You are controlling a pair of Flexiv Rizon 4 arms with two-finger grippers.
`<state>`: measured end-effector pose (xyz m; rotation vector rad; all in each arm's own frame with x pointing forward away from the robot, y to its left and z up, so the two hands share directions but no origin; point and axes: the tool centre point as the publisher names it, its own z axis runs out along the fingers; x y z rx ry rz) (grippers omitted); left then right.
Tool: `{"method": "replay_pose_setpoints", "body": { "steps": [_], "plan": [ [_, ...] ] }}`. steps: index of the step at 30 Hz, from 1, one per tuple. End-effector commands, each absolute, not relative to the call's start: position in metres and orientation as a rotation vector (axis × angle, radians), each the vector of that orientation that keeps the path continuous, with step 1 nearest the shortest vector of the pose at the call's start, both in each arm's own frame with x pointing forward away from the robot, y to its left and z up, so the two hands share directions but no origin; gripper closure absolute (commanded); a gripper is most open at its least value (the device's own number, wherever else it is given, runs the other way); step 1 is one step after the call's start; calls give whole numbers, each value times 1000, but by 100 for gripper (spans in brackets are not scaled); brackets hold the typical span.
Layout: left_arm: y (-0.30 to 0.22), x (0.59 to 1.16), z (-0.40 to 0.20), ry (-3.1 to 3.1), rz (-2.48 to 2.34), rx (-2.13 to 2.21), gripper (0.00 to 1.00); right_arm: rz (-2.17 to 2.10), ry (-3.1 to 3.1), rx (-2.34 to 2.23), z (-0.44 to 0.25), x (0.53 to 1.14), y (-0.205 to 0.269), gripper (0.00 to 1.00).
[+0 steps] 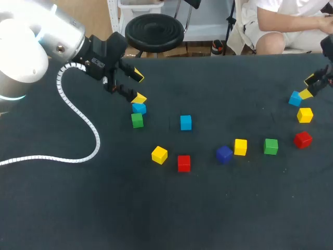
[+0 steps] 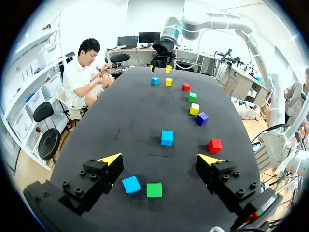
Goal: Place the blue cubes, place green cubes on the blue cubes, place the yellow cubes on the green cubes, then place the red cubes on the yellow cubes, and place purple cube on the red cubes.
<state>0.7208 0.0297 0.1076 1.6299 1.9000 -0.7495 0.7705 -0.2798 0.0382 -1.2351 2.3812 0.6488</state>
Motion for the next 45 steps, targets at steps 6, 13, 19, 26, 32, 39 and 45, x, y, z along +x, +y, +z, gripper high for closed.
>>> {"method": "replay_pose_setpoints", "body": {
  "steps": [6,13,19,26,32,39,45],
  "plan": [
    [31,720,107,1897,-749,1630,0,648,2475,-1265,26,769,-281,0],
    [31,720,107,1897,-749,1630,0,688,2461,-1258,12,769,-282,0],
    [31,720,107,1897,-749,1630,0,697,2443,-1283,8,778,-280,0],
    [31,720,107,1897,-749,1630,0,714,2434,-1315,-1,785,-276,0],
    [31,720,107,1897,-749,1630,0,718,2425,-1325,-7,787,-278,0],
    [31,720,107,1897,-749,1630,0,699,2403,-1349,-7,790,-279,1],
    [31,720,107,1897,-749,1630,0,694,2393,-1373,-9,791,-278,81]
  ]
}}
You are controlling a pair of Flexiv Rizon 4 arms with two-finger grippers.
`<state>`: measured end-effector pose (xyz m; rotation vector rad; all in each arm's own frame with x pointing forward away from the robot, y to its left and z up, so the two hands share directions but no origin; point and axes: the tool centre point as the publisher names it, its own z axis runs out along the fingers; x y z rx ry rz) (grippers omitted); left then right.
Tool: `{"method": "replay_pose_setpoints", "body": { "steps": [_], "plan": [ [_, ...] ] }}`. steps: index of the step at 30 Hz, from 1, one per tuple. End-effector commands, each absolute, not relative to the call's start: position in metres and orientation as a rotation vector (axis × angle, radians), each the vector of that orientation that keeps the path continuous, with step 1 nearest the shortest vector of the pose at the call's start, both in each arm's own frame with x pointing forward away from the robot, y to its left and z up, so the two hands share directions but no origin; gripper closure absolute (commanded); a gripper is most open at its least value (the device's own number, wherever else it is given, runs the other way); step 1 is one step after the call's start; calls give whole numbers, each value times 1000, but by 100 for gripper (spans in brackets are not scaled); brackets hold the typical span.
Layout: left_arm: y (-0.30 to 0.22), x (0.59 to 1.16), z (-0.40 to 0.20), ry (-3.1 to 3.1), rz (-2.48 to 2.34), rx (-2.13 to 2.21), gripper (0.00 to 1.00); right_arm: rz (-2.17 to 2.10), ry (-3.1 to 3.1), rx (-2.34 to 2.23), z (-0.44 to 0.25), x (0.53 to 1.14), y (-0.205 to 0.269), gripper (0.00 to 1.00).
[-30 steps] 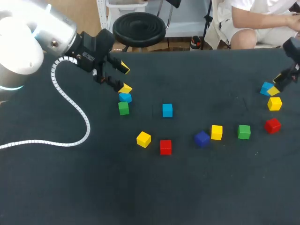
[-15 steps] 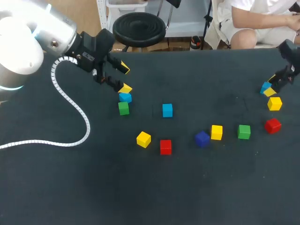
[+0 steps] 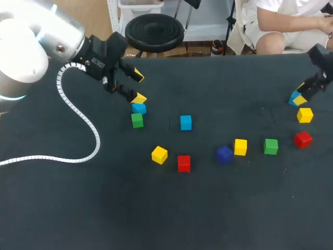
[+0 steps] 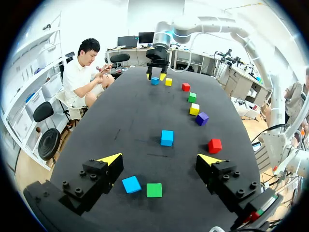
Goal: Place the blue cubes, place green cubes on the blue cubes, place the yellow cubes on the green cubes, then place the red cubes on the yellow cubes, and place purple cube on the red cubes.
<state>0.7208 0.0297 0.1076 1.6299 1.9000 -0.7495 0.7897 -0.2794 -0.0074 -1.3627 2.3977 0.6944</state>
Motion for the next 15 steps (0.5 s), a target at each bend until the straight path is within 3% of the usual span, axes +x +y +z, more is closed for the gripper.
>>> {"method": "replay_pose_setpoints", "body": {
  "steps": [1,3,15],
  "plan": [
    [31,720,107,1897,-749,1630,0,694,2389,-1379,-10,792,-278,88],
    [31,720,107,1897,-749,1630,0,694,2380,-1387,-11,792,-276,100],
    [31,720,107,1897,-749,1630,0,697,2081,-1565,30,805,-245,100]
  ]
}}
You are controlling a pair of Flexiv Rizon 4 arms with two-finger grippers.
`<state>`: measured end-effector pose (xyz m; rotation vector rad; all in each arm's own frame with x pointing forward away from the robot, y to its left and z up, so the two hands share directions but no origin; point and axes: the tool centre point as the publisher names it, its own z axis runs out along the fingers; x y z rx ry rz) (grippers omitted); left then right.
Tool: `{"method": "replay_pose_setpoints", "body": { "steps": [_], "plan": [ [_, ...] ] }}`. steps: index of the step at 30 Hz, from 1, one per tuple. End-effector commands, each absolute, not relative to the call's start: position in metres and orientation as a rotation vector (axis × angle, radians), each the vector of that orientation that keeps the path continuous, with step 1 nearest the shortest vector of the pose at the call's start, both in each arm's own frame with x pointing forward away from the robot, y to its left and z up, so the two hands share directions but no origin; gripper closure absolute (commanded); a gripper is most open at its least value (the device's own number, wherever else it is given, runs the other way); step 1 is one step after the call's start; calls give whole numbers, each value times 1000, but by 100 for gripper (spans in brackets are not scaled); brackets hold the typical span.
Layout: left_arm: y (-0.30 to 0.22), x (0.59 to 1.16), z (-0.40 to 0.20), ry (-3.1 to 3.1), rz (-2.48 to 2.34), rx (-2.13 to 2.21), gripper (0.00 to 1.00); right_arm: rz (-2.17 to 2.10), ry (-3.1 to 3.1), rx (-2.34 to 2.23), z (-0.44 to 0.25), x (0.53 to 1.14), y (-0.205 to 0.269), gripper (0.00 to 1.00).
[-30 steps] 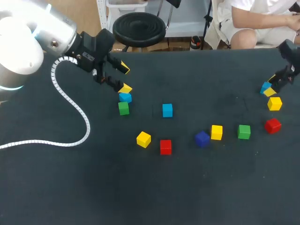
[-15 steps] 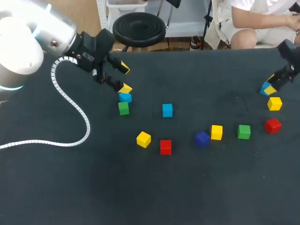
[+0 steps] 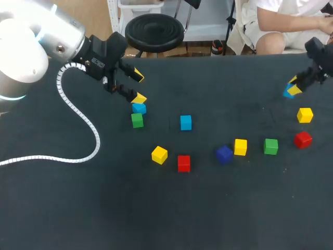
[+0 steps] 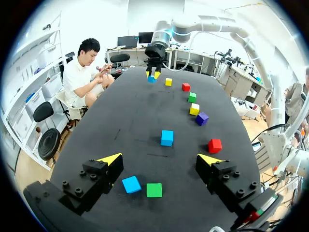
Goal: Place the blue cubes, place green cubes on the blue cubes, place the yellow cubes on the green cubes, then place the red cubes on the yellow cubes, and place purple cube on the red cubes.
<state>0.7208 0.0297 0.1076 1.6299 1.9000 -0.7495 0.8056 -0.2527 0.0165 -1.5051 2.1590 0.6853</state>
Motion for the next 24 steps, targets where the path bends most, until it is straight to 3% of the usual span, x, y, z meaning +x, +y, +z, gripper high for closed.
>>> {"method": "replay_pose_setpoints", "body": {
  "steps": [1,20,21,22,24],
  "plan": [
    [31,720,107,1897,-749,1630,0,708,2053,-1591,34,806,-240,100],
    [31,720,107,1897,-749,1630,0,866,1749,-1859,72,787,-147,99],
    [31,720,107,1897,-749,1630,0,875,1741,-1866,73,786,-143,69],
    [31,720,107,1897,-749,1630,0,879,1737,-1864,74,785,-141,0],
    [31,720,107,1897,-749,1630,0,880,1726,-1856,77,785,-140,0]
  ]
}}
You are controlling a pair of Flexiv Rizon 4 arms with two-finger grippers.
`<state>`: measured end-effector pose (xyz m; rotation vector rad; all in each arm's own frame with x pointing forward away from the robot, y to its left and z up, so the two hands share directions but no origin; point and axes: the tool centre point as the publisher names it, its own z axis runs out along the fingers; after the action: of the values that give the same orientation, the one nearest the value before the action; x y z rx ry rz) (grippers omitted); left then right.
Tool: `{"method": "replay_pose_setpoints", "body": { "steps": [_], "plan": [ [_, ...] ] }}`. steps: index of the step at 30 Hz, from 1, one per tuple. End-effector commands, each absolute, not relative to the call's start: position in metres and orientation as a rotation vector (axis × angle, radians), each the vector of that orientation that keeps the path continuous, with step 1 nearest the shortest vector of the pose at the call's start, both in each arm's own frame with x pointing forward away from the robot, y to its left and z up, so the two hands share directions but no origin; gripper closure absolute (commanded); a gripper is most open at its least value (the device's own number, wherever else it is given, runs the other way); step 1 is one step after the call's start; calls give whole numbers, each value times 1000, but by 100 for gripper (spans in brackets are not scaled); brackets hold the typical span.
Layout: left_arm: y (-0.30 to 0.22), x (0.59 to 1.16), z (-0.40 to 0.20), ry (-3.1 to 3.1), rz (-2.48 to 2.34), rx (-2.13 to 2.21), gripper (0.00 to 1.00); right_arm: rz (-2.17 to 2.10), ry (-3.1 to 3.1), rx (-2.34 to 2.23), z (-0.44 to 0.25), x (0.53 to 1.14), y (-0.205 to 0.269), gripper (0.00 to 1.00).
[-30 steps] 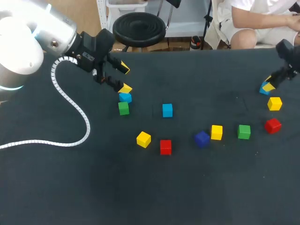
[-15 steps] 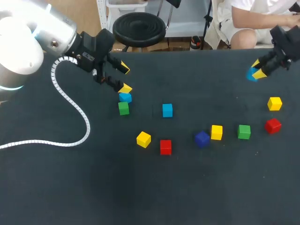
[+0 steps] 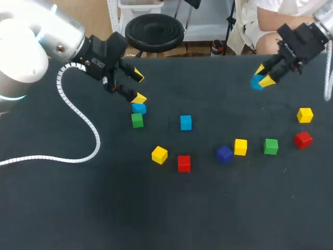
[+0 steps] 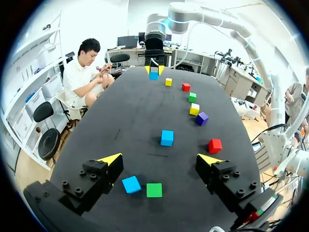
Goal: Place the blue cubes, place green cubes on the blue cubes, place the yellow cubes on the green cubes, then place the red cubes on the yellow cubes, and place purple cube on the red cubes.
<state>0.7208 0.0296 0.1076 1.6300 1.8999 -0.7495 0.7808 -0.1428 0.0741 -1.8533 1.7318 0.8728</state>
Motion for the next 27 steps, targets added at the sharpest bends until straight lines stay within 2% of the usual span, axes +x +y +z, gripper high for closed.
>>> {"method": "replay_pose_setpoints", "body": {
  "steps": [1,4,9,12,18,27],
  "plan": [
    [31,720,107,1897,-749,1630,0,867,1728,-1849,79,786,-142,0],
    [31,720,107,1897,-749,1630,0,835,1777,-1734,83,791,-169,0],
    [31,720,107,1897,-749,1630,0,682,1922,-1433,86,799,-256,0],
    [31,720,107,1897,-749,1630,0,625,1947,-1385,93,799,-283,0],
    [31,720,107,1897,-749,1630,0,631,1924,-1444,95,810,-292,0],
    [31,720,107,1897,-749,1630,0,718,1761,-1631,94,839,-249,0]
  ]
}}
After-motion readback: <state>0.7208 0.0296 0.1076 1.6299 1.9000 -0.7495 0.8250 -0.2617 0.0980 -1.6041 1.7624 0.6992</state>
